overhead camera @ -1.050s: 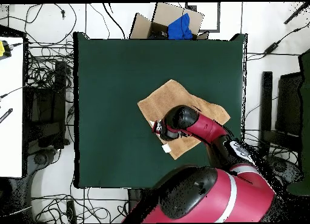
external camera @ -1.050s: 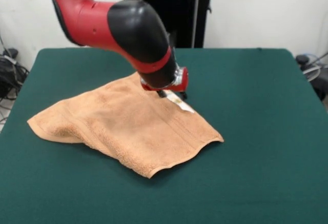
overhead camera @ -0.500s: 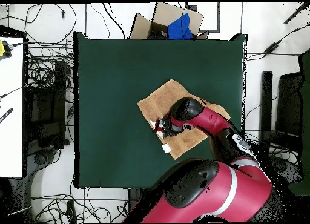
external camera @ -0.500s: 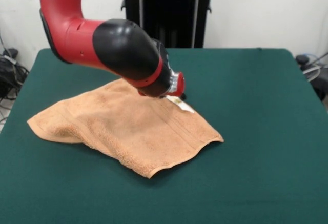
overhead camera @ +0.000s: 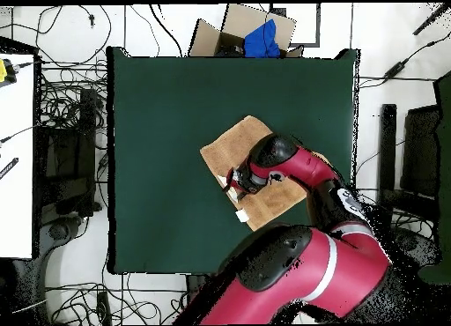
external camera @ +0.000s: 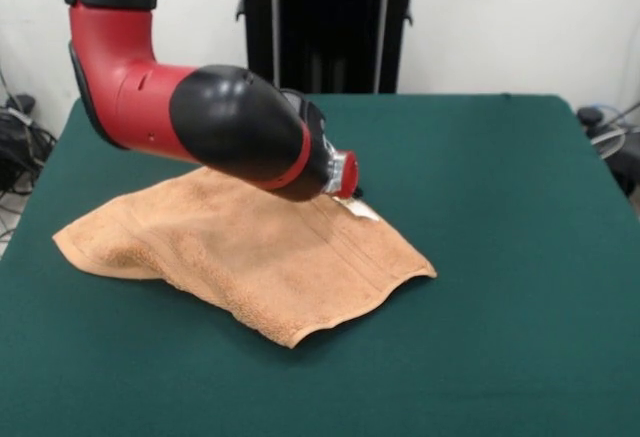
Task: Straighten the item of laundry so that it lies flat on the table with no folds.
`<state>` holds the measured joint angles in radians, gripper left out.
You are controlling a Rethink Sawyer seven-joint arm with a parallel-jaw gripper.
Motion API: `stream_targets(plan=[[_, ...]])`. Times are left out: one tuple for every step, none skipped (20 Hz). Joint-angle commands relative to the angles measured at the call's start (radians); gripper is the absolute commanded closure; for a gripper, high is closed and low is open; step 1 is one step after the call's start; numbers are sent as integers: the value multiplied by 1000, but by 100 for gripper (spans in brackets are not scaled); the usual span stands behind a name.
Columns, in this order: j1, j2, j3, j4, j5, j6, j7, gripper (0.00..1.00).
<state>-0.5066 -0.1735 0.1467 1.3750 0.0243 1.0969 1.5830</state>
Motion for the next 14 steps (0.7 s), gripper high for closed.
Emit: stream_targets(plan=[[-32,269,-97,-203,-231,-747,130,0],[-37,266,-90,-199,-237,-746,131,0],[-47,255,-78,-184,-246,-756,121,0],[-57,249,-65,-173,-250,-761,114,0],[-65,234,-55,-155,-259,-770,106,0],[-73,224,-45,-141,-266,-776,100,0],[-84,208,-33,-122,-263,-757,86,0],[-87,198,-29,-114,-271,-750,81,0],[-103,185,-8,-99,-282,-749,52,0],[-111,181,1,-94,-291,-756,41,0],[-124,181,15,-90,-303,-766,22,0],[-129,186,19,-94,-313,-771,25,0],[-133,190,24,-98,-328,-780,25,0],[-131,191,25,-104,-335,-773,35,0]])
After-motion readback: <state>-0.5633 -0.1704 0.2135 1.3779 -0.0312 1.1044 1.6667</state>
